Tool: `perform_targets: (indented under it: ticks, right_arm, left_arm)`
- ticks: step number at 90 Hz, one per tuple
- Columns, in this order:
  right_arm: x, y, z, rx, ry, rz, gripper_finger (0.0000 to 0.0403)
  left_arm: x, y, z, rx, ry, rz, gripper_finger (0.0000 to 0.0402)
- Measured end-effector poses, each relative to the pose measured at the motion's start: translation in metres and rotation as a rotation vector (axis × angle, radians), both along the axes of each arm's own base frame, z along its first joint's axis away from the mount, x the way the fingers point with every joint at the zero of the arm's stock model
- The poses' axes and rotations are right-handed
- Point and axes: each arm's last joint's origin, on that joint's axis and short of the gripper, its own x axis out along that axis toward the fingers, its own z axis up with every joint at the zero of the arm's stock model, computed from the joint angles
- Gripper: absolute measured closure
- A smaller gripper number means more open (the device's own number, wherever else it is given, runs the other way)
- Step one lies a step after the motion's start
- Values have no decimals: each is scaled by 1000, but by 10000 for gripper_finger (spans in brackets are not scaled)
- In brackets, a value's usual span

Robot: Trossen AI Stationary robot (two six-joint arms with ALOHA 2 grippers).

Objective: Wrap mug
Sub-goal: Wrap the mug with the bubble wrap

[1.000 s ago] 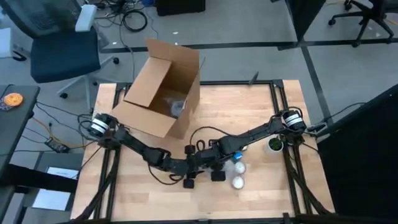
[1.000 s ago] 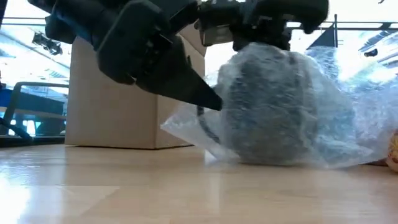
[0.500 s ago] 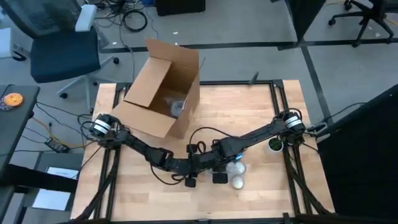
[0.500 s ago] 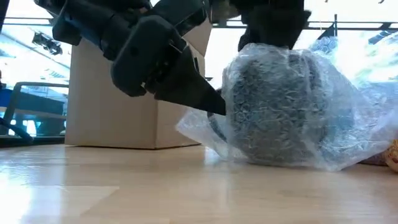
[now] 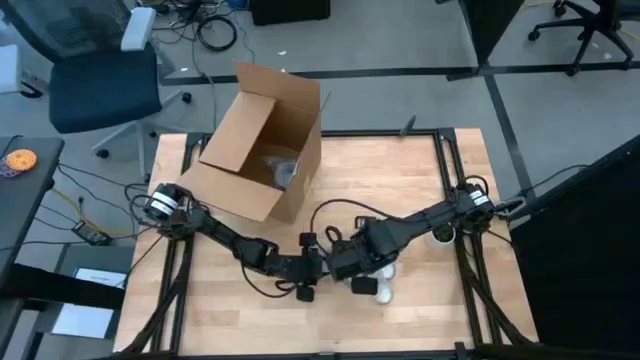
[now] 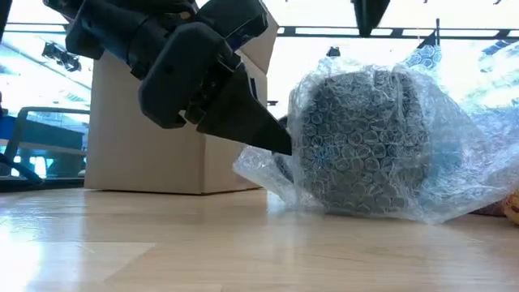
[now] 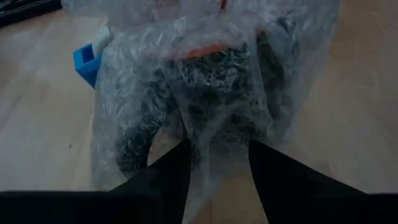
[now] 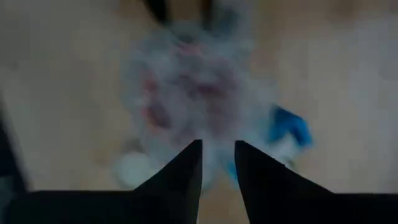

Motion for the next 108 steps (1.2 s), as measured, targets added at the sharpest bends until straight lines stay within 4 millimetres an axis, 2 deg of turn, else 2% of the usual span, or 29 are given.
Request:
perform_targets:
  ticks: [14, 25, 43, 63, 77, 99, 108]
  right_arm:
    - [5, 2, -17, 10, -19, -21, 373]
    - [9, 1, -43, 50, 8, -12, 398]
    - [12, 2, -82, 99, 4, 11, 401]
    - [17, -2, -107, 164, -54, 24, 403]
    - [20, -1, -99, 160, -50, 52, 403]
    - [18, 6, -43, 156, -37, 70, 403]
    - [13, 4, -28, 124, -22, 48, 403]
  left_arm:
    - [0, 0, 0, 0, 1, 0, 254]
    - [0, 0, 0, 0, 1, -1, 254]
    - [0, 1, 0, -1, 0, 1, 254]
    - [1, 0, 2, -14, -29, 2, 254]
    - [2, 0, 1, -13, -28, 2, 254]
    - [1, 0, -1, -9, -18, 2, 254]
    - [1, 0, -1, -8, -16, 2, 254]
